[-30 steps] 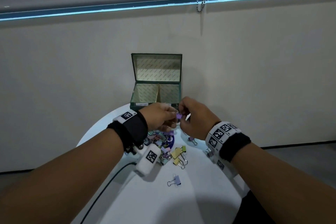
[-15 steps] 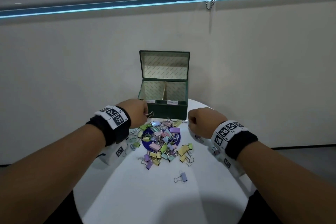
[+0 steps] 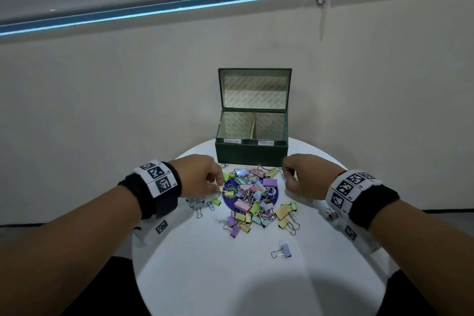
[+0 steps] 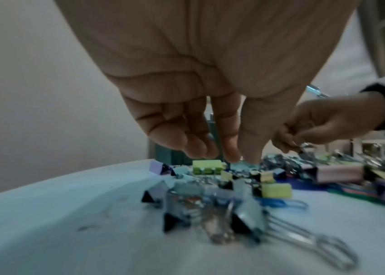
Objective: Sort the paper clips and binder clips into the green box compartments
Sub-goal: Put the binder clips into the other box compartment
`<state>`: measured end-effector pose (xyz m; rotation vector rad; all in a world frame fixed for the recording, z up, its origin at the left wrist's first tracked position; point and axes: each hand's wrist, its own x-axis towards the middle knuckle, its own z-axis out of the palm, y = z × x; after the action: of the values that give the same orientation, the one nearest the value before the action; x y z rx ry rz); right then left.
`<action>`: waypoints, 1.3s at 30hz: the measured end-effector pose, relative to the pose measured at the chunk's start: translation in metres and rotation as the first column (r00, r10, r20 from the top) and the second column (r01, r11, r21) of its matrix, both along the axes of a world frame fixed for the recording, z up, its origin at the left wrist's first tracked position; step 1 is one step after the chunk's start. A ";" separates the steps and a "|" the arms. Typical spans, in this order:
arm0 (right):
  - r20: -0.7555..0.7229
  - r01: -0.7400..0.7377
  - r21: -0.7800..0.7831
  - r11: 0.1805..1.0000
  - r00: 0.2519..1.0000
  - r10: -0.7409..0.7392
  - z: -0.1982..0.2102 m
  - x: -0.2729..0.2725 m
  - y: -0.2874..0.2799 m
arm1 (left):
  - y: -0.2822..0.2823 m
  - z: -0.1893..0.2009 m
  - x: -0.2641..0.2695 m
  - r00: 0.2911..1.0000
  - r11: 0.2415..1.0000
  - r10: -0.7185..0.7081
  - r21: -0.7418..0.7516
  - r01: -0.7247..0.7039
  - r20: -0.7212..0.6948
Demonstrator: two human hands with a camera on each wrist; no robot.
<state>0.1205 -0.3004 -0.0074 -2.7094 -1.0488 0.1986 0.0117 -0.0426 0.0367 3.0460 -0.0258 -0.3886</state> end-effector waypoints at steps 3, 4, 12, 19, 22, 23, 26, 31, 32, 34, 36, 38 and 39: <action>0.032 -0.059 0.031 0.998 0.998 0.058 0.004 -0.008 0.003 | -0.013 -0.006 -0.003 0.996 0.996 -0.083 -0.013 0.083 0.013; 0.007 -0.075 0.031 0.997 0.997 0.075 0.006 -0.011 0.006 | -0.018 -0.009 -0.002 0.994 0.994 -0.106 -0.021 0.107 0.032; -0.024 -0.192 -0.025 0.981 0.981 0.191 0.010 -0.031 0.036 | -0.043 -0.014 0.016 0.987 0.990 -0.131 0.068 0.126 0.089; -0.008 -0.215 -0.129 0.968 0.977 0.215 0.007 -0.029 0.048 | -0.022 -0.014 0.015 0.997 0.999 -0.023 0.029 0.021 0.078; -0.037 -0.185 -0.063 0.981 0.982 0.183 0.017 -0.020 0.044 | -0.018 -0.015 0.014 0.992 0.998 -0.056 -0.013 0.058 0.110; -0.058 -0.175 -0.055 0.983 0.983 0.171 0.019 -0.018 0.043 | -0.018 -0.016 0.014 0.990 0.996 -0.073 -0.035 0.078 0.122; -0.116 -0.157 -0.066 0.985 0.982 0.148 0.017 -0.017 0.045 | -0.026 -0.018 0.015 0.985 0.986 -0.115 -0.106 0.129 0.131; -0.094 -0.108 -0.070 0.992 0.990 0.101 0.017 -0.018 0.046 | -0.033 -0.025 0.017 0.989 0.993 -0.116 -0.003 0.117 0.093; -0.101 -0.094 -0.073 0.993 0.991 0.086 0.016 -0.018 0.047 | -0.031 -0.025 0.018 0.989 0.994 -0.112 0.029 0.109 0.098; -0.127 -0.074 -0.083 0.994 0.990 0.063 0.016 -0.018 0.046 | -0.028 -0.022 0.017 0.989 0.995 -0.094 0.043 0.090 0.115; -0.145 -0.068 -0.103 0.992 0.988 0.052 0.015 -0.016 0.046 | -0.026 -0.020 0.017 0.986 0.997 -0.083 0.016 0.082 0.142; -0.162 -0.050 -0.111 0.993 0.986 0.031 0.015 -0.014 0.045 | -0.025 -0.018 0.014 0.986 0.996 -0.083 -0.023 0.087 0.147; -0.172 -0.037 -0.100 0.994 0.985 0.019 0.016 -0.013 0.044 | -0.026 -0.018 0.012 0.987 0.995 -0.085 -0.038 0.091 0.136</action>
<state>0.1072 -0.2561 0.0081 -2.7102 -1.0536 0.4941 0.0234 -0.0683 0.0190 3.0289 -0.1748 -0.1849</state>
